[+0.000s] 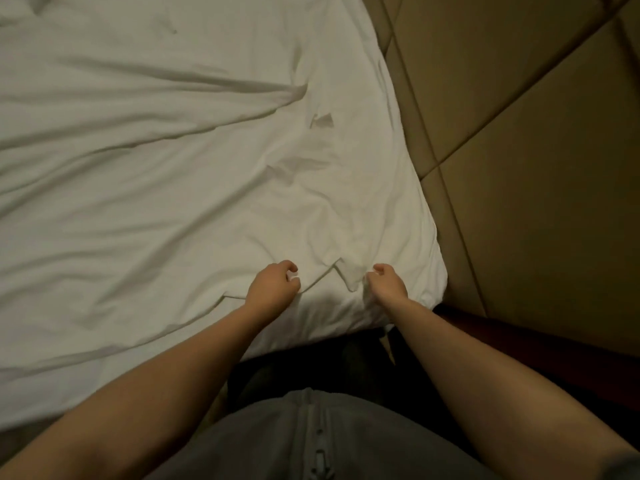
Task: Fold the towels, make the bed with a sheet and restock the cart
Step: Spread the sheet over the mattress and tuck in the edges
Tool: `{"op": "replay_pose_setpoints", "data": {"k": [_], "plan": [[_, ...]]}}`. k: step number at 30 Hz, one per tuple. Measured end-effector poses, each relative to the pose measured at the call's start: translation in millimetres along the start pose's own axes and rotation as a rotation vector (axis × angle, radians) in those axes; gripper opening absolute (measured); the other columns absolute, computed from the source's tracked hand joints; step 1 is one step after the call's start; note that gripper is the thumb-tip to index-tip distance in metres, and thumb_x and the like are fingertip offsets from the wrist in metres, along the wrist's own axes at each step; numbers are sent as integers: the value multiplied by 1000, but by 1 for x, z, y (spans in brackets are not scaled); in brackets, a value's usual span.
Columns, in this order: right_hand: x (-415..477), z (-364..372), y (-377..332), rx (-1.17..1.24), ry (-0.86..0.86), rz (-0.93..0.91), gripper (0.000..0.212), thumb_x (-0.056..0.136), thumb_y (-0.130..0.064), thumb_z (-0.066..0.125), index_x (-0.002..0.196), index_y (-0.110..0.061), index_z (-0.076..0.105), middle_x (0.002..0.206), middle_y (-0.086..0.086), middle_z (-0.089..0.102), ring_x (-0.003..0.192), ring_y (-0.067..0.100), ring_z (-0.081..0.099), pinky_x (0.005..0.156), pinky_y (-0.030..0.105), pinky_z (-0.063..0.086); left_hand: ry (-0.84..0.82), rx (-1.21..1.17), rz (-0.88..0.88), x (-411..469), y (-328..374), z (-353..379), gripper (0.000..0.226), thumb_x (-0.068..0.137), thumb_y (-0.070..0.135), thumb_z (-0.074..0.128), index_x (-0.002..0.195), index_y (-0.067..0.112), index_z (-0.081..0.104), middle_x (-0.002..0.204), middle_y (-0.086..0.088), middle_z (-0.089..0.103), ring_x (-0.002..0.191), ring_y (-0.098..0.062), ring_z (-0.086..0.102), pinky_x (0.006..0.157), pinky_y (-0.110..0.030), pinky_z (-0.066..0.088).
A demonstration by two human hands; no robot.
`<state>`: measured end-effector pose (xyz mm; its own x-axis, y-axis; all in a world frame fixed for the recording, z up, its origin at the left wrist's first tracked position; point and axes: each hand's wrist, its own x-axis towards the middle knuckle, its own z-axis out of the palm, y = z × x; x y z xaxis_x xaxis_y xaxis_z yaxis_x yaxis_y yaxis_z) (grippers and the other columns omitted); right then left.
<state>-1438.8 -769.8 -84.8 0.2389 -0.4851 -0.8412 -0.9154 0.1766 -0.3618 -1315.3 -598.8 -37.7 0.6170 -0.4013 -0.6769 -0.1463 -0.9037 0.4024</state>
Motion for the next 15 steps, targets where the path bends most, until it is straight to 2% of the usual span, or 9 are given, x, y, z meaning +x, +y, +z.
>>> {"op": "replay_pose_setpoints", "data": {"k": [2, 4, 5, 7, 9, 11, 13, 15], "plan": [[7, 13, -2, 104, -26, -22, 51, 91, -26, 56, 139, -19, 40, 117, 10, 53, 110, 33, 55, 93, 35, 45, -24, 40, 7, 14, -2, 12, 38, 88, 26, 55, 125, 17, 55, 112, -9, 55, 103, -26, 52, 80, -30, 41], [11, 27, -5, 252, -45, -40, 53, 86, -19, 62, 134, -25, 42, 101, 11, 58, 84, 28, 60, 72, 35, 53, -48, 114, 2, 25, -7, 24, 49, 85, 33, 62, 131, 20, 48, 125, -10, 47, 114, -29, 45, 93, -36, 42], [13, 32, -6, 295, -39, -52, 53, 83, -13, 63, 130, -27, 43, 89, 10, 60, 71, 24, 58, 62, 32, 51, -61, 153, -5, 28, -10, 30, 54, 84, 36, 64, 132, 21, 46, 129, -10, 43, 117, -29, 42, 95, -38, 42], [16, 39, -5, 310, -7, -63, 51, 80, -4, 63, 126, -21, 47, 73, 3, 58, 57, 16, 50, 58, 27, 44, -67, 236, 4, 33, -14, 37, 60, 81, 38, 68, 133, 22, 43, 130, -8, 39, 118, -29, 40, 93, -40, 43], [18, 42, -3, 298, 23, -47, 44, 79, -4, 62, 121, -10, 54, 74, 3, 59, 57, 13, 47, 60, 25, 41, -18, 307, 36, 36, -18, 43, 51, 82, 34, 66, 126, 20, 45, 125, -7, 41, 112, -29, 41, 86, -38, 43], [18, 42, 3, 325, 36, -36, 41, 80, -5, 62, 120, -7, 57, 77, 2, 58, 61, 14, 49, 61, 24, 42, 46, 339, 78, 40, -18, 47, 30, 85, 24, 57, 113, 14, 51, 116, -9, 44, 102, -29, 43, 76, -34, 40], [17, 39, 7, 340, 55, -60, 42, 83, -12, 65, 123, -10, 52, 89, 4, 55, 76, 18, 53, 74, 28, 45, 69, 358, 114, 43, -17, 49, 16, 88, 15, 47, 101, 10, 55, 109, -12, 48, 95, -30, 44, 70, -32, 35], [15, 38, 10, 298, 51, -97, 44, 85, -18, 67, 125, -13, 51, 99, 5, 51, 89, 18, 52, 83, 26, 42, 64, 354, 153, 45, -18, 50, 17, 90, 13, 43, 98, 8, 57, 105, -14, 51, 95, -32, 47, 69, -33, 35]]}}
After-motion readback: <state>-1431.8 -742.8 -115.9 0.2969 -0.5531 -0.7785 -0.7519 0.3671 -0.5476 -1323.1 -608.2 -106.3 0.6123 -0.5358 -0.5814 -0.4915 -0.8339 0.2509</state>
